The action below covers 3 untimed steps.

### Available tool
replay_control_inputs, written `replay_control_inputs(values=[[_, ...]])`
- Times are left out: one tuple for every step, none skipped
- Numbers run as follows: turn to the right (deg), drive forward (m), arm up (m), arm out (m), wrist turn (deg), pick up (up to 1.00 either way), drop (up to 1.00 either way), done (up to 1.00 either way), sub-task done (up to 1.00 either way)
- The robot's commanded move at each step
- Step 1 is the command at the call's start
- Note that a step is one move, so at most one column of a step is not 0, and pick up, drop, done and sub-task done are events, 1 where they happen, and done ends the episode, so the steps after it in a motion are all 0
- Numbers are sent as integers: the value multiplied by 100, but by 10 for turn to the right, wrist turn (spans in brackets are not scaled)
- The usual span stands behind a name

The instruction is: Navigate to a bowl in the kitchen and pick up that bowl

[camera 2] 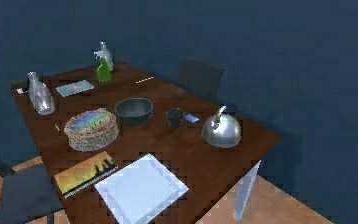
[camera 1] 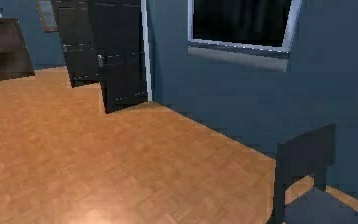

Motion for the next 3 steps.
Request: replay_control_inputs(values=[[0,20,0,0,0,0,0,0,0],[180,0,0,0,0,0,0,0,0],[30,0,0,0,0,0,0,0,0]])
